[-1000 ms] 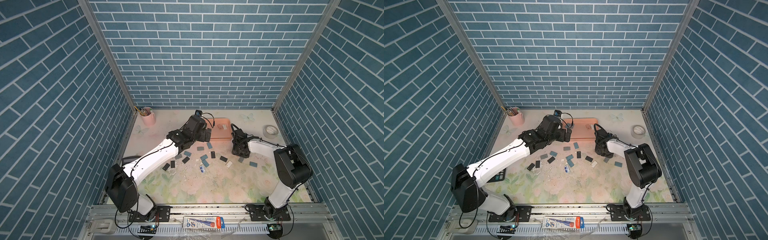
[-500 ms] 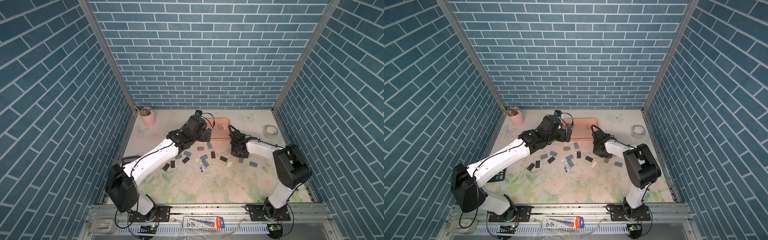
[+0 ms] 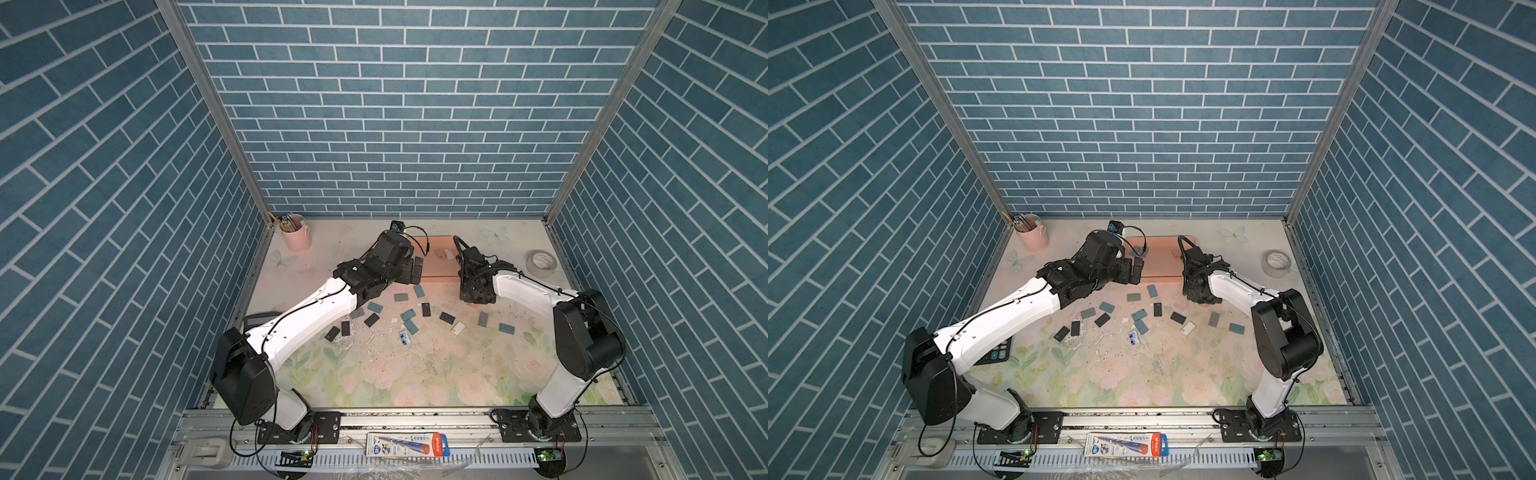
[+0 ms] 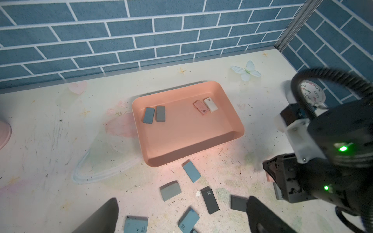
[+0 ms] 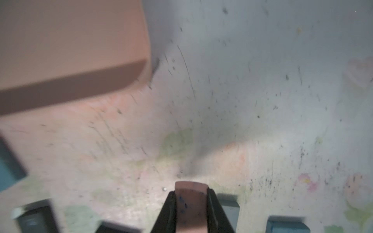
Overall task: Put the eraser in the storage box
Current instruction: Pick up the eraser from the center of the board, then place the eraser at the center of the board.
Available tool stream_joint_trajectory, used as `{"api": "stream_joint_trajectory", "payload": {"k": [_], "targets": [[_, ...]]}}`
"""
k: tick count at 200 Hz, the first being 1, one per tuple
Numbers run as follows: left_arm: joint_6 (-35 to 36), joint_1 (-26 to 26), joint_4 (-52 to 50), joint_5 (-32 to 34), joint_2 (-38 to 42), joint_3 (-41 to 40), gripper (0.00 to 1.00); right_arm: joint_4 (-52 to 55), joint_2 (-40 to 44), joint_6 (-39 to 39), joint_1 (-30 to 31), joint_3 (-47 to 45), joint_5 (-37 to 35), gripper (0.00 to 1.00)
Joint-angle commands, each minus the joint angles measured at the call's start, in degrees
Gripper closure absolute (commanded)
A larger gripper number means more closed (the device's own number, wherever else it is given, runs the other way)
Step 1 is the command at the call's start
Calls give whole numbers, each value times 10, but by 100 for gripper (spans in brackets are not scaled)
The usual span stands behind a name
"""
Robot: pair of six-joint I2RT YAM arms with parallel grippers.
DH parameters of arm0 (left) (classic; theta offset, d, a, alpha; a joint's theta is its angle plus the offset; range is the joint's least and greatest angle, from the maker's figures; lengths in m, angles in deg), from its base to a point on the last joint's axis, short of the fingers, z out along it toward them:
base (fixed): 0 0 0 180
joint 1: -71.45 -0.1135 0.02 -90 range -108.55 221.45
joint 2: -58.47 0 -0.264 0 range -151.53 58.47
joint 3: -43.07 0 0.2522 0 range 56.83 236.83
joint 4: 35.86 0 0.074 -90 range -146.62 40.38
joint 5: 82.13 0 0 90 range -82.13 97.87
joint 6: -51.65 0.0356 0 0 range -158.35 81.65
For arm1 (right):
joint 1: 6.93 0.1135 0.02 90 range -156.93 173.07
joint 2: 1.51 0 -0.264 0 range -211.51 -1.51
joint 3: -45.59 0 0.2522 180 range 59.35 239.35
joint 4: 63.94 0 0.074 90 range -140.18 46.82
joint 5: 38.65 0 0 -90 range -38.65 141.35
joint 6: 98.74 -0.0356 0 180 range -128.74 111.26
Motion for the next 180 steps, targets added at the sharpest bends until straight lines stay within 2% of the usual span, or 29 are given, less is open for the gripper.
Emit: {"api": "stream_joint_trajectory", "payload": {"k": [1, 33, 54, 74, 98, 136, 180], "targets": [[-1, 0, -8, 2, 4, 8, 0, 59, 9, 62, 3, 85, 13, 77], [-9, -16, -13, -9, 0, 14, 0, 85, -78, 124, 2, 224, 30, 77], [-19, -30, -12, -25, -1, 6, 0, 75, -146, 160, -2, 308, 73, 77], [-40, -54, -3, -64, 1, -12, 0, 62, -202, 201, -3, 372, 119, 77], [-64, -88, 17, -118, 9, -37, 0, 88, -282, 246, -5, 460, 129, 77], [-52, -100, 23, -119, 17, -50, 0, 104, -374, 290, -7, 549, 136, 77], [-40, -101, -6, -96, 2, -26, 0, 106, -445, 321, -7, 614, 158, 77]]}}
